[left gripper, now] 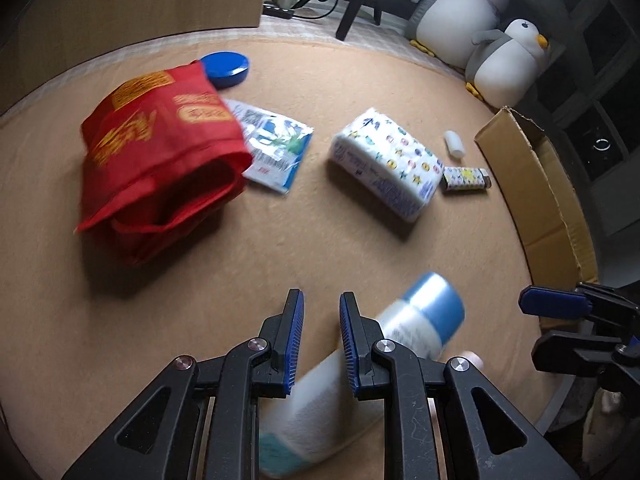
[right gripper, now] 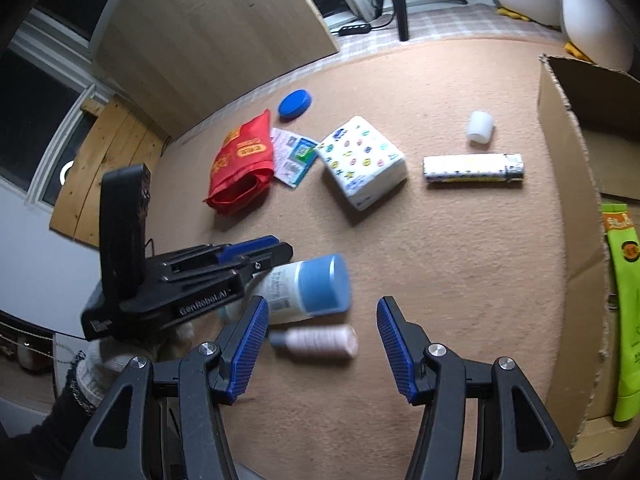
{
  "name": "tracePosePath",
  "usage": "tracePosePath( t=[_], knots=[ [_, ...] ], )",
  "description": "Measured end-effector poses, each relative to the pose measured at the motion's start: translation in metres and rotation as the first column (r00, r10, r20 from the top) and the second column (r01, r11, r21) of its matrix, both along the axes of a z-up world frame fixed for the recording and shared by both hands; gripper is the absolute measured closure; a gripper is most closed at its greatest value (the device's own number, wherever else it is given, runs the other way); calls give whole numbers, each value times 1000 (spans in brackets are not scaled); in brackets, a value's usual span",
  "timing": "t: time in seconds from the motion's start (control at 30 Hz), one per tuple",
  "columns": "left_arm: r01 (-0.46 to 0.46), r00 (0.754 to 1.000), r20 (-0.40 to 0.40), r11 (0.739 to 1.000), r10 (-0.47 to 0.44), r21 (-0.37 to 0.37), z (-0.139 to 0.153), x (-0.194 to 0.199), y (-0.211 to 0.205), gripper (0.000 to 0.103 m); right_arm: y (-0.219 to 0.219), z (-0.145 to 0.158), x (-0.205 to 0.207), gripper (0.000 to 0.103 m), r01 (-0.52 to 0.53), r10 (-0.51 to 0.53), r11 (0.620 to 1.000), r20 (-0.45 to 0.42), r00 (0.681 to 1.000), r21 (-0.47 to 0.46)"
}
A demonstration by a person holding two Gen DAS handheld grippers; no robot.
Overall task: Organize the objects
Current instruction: 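Move the right tool to the white-and-blue lotion bottle and grasp it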
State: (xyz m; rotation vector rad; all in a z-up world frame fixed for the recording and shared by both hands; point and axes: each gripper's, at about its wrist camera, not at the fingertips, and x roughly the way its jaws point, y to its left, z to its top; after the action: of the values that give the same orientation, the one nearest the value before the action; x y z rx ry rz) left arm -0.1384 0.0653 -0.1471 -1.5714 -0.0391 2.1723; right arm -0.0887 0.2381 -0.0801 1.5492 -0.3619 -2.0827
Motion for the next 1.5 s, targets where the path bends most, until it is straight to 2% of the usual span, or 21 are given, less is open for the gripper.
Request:
tracePosePath(
  t=[0.2,0.6,0.7,1.0,1.2,1.5],
  knots=[
    [-28,1000,14,999,27,32,3,13,-21,83,-20,0,15,50,-58,58,998,17,998,-21],
    [-17,998,68,988,6,153,12,44,-35,83,-25,-30,7,50,13,-2,996,132,991,-84],
    [-10,997,75,983,-4,185,19,50,-32,75,-29,-36,2,50,16,0,995,159,987,-103],
    [44,995,79,986,-57,163,18,56,-16,67,-34,-46,-7,50,46,-20,991,202,979,-128],
    [79,991,91,985,-94,153,15,59,-12,67,-38,-47,-10,50,47,-19,991,210,978,-129],
    [52,989,129,980,-78,193,11,60,-15,60,-47,-49,-9,51,14,7,995,201,980,-99]
  ],
)
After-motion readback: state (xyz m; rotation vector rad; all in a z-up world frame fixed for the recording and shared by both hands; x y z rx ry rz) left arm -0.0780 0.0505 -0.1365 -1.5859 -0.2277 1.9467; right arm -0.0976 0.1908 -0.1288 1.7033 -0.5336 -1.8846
